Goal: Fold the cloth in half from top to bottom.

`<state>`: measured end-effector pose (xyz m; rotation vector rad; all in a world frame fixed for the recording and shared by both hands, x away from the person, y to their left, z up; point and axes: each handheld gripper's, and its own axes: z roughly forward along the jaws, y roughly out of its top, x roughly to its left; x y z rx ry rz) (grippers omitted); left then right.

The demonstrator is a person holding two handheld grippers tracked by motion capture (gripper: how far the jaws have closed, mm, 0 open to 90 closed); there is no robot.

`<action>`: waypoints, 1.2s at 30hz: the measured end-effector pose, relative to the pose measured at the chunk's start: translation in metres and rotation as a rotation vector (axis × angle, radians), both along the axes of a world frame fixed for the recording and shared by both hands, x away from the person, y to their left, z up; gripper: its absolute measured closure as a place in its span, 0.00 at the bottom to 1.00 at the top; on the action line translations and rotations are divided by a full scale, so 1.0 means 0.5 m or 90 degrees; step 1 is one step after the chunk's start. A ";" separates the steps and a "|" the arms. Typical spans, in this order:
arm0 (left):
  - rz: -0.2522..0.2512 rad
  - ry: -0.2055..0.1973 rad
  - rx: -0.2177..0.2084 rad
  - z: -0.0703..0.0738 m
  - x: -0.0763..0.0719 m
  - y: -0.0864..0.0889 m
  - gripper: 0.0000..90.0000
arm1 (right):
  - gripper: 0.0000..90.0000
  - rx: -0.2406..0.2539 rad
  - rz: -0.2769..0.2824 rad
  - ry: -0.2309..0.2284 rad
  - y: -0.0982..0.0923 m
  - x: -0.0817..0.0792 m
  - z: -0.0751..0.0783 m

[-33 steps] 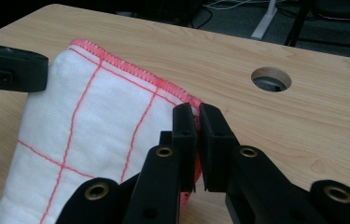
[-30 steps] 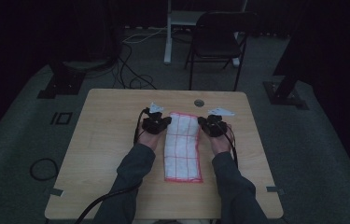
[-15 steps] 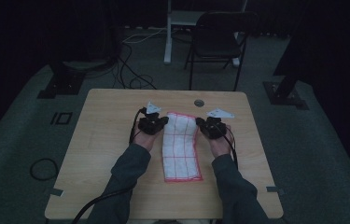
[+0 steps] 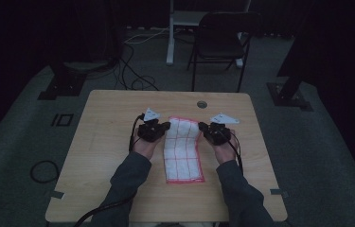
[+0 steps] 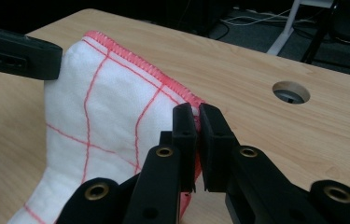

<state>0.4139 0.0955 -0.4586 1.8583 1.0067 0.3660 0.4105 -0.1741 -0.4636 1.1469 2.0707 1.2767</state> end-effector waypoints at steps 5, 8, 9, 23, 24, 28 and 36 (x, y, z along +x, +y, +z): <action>-0.001 0.000 0.000 -0.010 -0.022 0.008 0.99 | 0.96 -0.005 0.014 -0.002 0.005 -0.014 -0.007; -0.006 -0.001 -0.001 -0.012 -0.033 0.012 0.99 | 0.96 -0.003 0.017 -0.002 0.006 -0.020 -0.009; -0.005 -0.001 -0.003 -0.012 -0.037 0.013 0.99 | 0.96 -0.002 0.019 -0.002 0.006 -0.021 -0.009; -0.016 0.007 -0.020 -0.027 -0.084 0.018 0.99 | 0.96 0.008 0.036 -0.006 0.001 -0.058 -0.017; -0.016 0.007 -0.023 -0.028 -0.087 0.019 0.99 | 0.96 0.010 0.038 -0.004 -0.001 -0.061 -0.018; -0.019 0.009 -0.027 -0.035 -0.100 0.020 0.99 | 0.96 0.023 0.042 0.000 -0.006 -0.073 -0.022; -0.024 0.016 -0.024 -0.048 -0.123 0.024 0.99 | 0.96 0.021 0.056 0.004 -0.007 -0.098 -0.029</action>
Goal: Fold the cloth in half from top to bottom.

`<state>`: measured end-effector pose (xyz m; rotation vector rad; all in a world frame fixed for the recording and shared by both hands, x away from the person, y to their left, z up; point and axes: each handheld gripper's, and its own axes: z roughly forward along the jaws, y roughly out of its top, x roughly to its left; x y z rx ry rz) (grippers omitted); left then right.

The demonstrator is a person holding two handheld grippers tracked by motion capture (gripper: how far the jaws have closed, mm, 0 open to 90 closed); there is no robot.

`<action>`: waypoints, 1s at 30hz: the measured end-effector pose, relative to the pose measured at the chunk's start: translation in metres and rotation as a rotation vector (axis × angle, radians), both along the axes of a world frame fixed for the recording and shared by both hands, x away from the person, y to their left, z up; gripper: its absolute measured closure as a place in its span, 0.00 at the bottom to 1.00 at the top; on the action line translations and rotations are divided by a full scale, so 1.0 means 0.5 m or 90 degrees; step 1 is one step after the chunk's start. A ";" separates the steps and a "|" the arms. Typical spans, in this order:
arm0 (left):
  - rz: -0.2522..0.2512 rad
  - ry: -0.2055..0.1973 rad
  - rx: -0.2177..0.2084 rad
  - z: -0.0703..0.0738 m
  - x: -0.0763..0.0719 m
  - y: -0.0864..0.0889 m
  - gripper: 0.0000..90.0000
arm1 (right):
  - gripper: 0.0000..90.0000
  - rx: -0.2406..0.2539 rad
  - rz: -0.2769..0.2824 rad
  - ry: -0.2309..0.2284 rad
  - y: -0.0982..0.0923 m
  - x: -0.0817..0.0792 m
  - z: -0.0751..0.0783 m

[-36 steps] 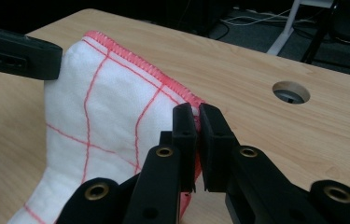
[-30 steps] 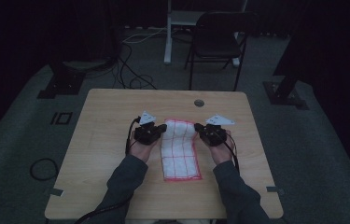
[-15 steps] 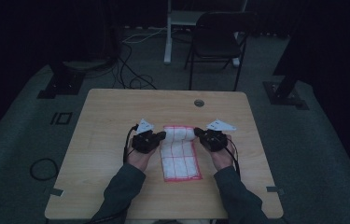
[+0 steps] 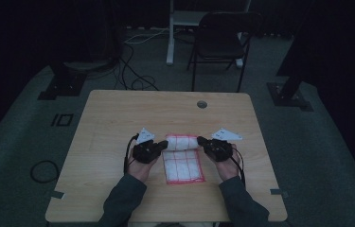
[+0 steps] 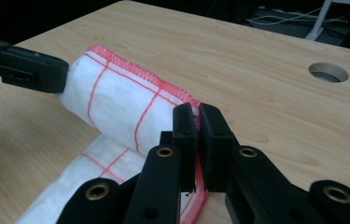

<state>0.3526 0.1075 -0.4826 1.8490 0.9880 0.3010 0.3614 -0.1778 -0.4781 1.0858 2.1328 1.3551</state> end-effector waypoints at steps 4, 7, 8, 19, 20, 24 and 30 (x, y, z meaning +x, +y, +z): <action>-0.001 0.008 -0.001 -0.013 -0.013 0.002 0.99 | 0.96 -0.002 0.007 0.005 0.000 -0.011 -0.008; -0.005 0.013 0.002 -0.023 -0.023 0.002 0.99 | 0.96 -0.005 0.012 0.012 0.000 -0.019 -0.017; -0.006 0.016 0.003 -0.027 -0.027 0.001 0.99 | 0.96 -0.006 0.012 0.016 0.000 -0.021 -0.021; -0.013 0.050 0.024 -0.082 -0.061 -0.001 0.99 | 0.96 -0.022 0.028 0.058 0.002 -0.043 -0.075; -0.013 0.050 0.024 -0.082 -0.061 -0.001 0.99 | 0.96 -0.022 0.029 0.061 0.002 -0.045 -0.078; -0.020 0.056 0.041 -0.096 -0.074 -0.006 0.98 | 0.96 -0.027 0.033 0.068 0.002 -0.052 -0.086; -0.026 0.059 0.054 -0.110 -0.082 -0.007 0.98 | 0.96 -0.029 0.038 0.078 0.000 -0.063 -0.100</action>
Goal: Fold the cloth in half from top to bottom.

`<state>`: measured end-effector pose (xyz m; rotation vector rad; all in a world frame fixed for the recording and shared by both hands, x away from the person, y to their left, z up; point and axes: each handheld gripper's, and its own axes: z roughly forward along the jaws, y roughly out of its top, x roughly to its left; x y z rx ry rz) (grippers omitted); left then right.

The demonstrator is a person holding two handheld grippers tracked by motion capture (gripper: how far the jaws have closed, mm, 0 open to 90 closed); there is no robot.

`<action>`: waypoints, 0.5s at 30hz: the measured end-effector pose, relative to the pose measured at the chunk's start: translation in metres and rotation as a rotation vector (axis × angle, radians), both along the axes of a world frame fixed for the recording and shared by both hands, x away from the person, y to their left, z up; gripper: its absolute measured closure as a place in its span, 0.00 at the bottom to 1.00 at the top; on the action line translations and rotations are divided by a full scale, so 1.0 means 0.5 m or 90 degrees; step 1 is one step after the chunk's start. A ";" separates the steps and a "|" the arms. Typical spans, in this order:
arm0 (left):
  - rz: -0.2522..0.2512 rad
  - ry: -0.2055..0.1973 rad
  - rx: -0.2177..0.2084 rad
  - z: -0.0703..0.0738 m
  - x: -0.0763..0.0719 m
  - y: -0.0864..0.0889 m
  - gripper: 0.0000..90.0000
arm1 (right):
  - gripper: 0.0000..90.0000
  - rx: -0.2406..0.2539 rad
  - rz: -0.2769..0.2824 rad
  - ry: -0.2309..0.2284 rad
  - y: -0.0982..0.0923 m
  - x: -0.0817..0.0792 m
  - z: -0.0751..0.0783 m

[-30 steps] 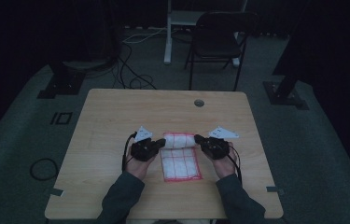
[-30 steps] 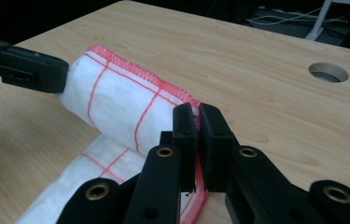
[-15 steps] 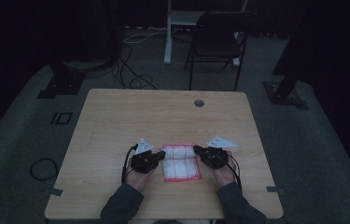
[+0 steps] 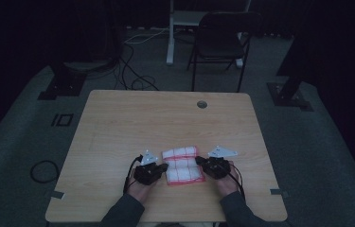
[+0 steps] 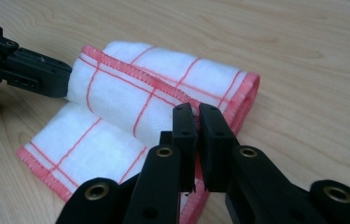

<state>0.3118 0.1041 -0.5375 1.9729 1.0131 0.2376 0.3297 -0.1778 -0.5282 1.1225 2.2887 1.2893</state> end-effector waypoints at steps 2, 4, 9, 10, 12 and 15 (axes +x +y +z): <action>0.003 -0.003 -0.005 0.004 0.000 0.003 0.97 | 0.96 -0.001 0.001 0.002 0.000 -0.001 -0.002; 0.013 -0.012 -0.011 0.010 0.001 0.009 0.92 | 0.96 -0.002 -0.001 0.004 -0.001 -0.002 -0.005; 0.058 -0.024 -0.044 0.035 0.027 0.034 0.91 | 0.96 -0.002 -0.001 0.003 -0.001 -0.004 -0.004; 0.064 -0.026 -0.046 0.039 0.034 0.038 0.91 | 0.96 -0.003 -0.001 0.003 -0.001 -0.005 -0.005; 0.064 -0.007 -0.045 0.041 0.055 0.043 0.90 | 0.96 0.000 -0.001 0.004 -0.002 -0.005 -0.006; 0.063 0.009 -0.041 0.036 0.078 0.042 0.90 | 0.96 0.001 -0.002 0.004 -0.002 -0.005 -0.006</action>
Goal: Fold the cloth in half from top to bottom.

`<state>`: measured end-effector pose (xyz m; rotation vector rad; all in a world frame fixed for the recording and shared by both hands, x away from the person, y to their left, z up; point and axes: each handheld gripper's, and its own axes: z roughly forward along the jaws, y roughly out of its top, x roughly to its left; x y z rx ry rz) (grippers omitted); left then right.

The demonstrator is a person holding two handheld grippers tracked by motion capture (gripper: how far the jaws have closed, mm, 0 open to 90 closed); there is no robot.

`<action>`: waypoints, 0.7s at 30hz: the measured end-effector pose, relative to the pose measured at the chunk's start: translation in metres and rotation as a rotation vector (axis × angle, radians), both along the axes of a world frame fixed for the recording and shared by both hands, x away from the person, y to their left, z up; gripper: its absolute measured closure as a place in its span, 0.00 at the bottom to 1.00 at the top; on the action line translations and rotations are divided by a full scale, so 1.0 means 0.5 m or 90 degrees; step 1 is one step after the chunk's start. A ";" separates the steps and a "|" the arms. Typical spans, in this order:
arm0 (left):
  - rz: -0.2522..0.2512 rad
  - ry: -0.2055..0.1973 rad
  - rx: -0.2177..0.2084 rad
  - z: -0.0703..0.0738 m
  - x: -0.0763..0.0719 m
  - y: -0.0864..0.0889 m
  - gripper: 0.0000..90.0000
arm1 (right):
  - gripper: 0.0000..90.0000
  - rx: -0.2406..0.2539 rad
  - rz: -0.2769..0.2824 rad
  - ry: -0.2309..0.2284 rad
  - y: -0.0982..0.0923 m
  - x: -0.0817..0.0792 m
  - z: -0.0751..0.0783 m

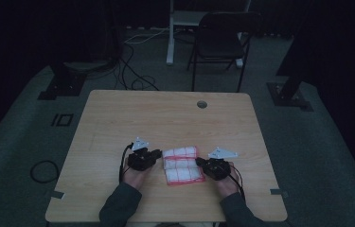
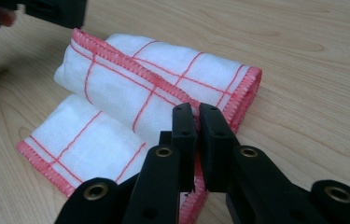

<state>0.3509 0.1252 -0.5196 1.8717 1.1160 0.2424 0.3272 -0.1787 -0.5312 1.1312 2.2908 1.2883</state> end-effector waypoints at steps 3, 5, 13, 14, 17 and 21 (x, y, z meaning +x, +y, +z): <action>-0.008 -0.002 0.004 -0.004 0.010 -0.010 0.91 | 0.96 0.000 0.000 0.000 0.000 0.000 0.000; -0.014 0.002 0.012 -0.007 0.013 -0.018 0.91 | 0.96 0.002 0.000 0.000 -0.001 0.000 0.001; -0.044 -0.004 0.018 -0.007 -0.009 -0.041 0.90 | 0.91 0.006 -0.001 -0.002 -0.005 -0.002 0.004; -0.049 -0.005 0.020 -0.007 -0.013 -0.042 0.90 | 0.89 0.006 -0.002 -0.003 -0.006 -0.002 0.004; -0.059 -0.011 0.019 -0.008 -0.027 -0.047 0.90 | 0.86 0.008 -0.006 -0.002 -0.008 -0.003 0.005; -0.069 -0.009 0.015 -0.013 -0.043 -0.048 0.90 | 0.83 0.016 -0.010 -0.003 -0.015 -0.006 0.009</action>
